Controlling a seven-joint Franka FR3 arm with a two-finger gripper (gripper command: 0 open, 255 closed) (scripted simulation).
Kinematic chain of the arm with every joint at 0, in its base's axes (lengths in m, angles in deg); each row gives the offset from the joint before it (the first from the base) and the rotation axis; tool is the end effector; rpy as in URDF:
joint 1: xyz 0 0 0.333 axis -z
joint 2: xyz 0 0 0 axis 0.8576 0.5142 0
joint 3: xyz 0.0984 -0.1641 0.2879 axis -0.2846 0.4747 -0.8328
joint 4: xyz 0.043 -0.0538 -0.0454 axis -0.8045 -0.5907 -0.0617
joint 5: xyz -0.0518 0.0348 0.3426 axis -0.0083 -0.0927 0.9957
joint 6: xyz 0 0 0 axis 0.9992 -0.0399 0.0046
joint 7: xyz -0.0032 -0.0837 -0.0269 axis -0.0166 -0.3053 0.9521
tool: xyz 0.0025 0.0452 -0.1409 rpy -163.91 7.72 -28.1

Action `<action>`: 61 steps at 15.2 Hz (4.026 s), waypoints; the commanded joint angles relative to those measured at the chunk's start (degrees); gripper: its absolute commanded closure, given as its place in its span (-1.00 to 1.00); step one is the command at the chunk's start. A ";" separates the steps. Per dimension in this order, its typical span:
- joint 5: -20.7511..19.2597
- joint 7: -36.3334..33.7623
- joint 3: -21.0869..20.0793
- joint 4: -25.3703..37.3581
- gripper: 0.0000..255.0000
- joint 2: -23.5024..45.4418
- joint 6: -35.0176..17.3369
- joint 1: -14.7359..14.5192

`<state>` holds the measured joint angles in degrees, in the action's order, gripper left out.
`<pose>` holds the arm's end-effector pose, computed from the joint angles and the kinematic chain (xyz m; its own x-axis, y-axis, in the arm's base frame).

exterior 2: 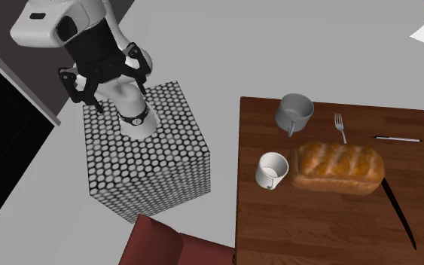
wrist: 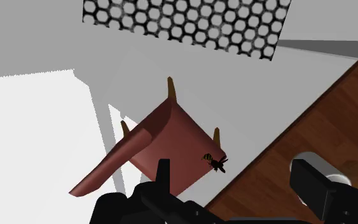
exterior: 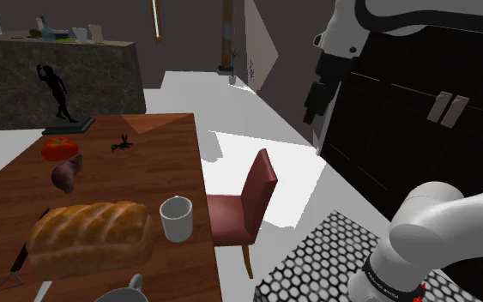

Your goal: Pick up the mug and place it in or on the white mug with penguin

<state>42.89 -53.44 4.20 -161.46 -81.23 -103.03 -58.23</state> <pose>0.2321 0.0213 0.6043 0.9771 0.1804 0.1130 0.1844 -0.9825 -0.0261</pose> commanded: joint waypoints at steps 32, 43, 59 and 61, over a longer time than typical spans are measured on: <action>-11.60 -36.96 -35.11 12.82 -1.00 49.14 -33.66 -4.10; -24.19 -46.99 -34.36 20.37 -1.00 64.42 -36.45 -9.49; -25.60 -47.92 -33.75 20.38 1.00 66.10 -37.72 -10.04; -25.71 -48.00 -33.71 20.57 1.00 66.28 -37.67 -10.13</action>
<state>17.23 -101.44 -29.62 -140.89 -15.10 -140.69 -68.41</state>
